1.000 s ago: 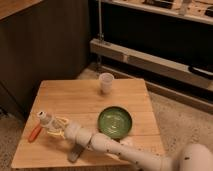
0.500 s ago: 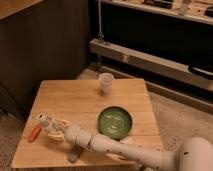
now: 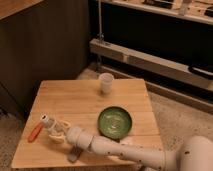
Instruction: Stand the bottle upright
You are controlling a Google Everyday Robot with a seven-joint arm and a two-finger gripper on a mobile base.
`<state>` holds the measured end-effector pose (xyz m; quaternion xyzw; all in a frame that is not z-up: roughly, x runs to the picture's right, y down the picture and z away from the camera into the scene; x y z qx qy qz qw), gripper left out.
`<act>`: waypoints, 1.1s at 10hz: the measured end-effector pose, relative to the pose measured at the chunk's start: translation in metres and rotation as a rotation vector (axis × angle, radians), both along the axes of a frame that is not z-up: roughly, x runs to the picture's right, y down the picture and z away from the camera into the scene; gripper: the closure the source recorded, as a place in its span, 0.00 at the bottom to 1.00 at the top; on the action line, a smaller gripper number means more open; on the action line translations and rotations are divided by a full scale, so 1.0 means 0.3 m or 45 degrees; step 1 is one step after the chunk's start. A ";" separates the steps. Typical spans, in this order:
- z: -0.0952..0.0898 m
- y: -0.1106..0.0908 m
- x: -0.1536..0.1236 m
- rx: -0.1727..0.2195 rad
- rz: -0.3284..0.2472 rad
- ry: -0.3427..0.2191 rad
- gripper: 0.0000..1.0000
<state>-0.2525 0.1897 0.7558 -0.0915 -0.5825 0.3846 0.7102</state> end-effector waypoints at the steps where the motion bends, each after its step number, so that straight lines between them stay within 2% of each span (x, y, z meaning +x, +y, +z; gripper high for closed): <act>1: 0.000 0.001 -0.001 0.000 -0.001 0.000 1.00; 5: -0.001 0.005 -0.004 -0.001 -0.004 -0.002 1.00; 6: -0.001 0.006 -0.005 -0.001 -0.005 -0.003 0.96; 11: 0.000 0.010 -0.006 -0.004 -0.005 -0.004 0.49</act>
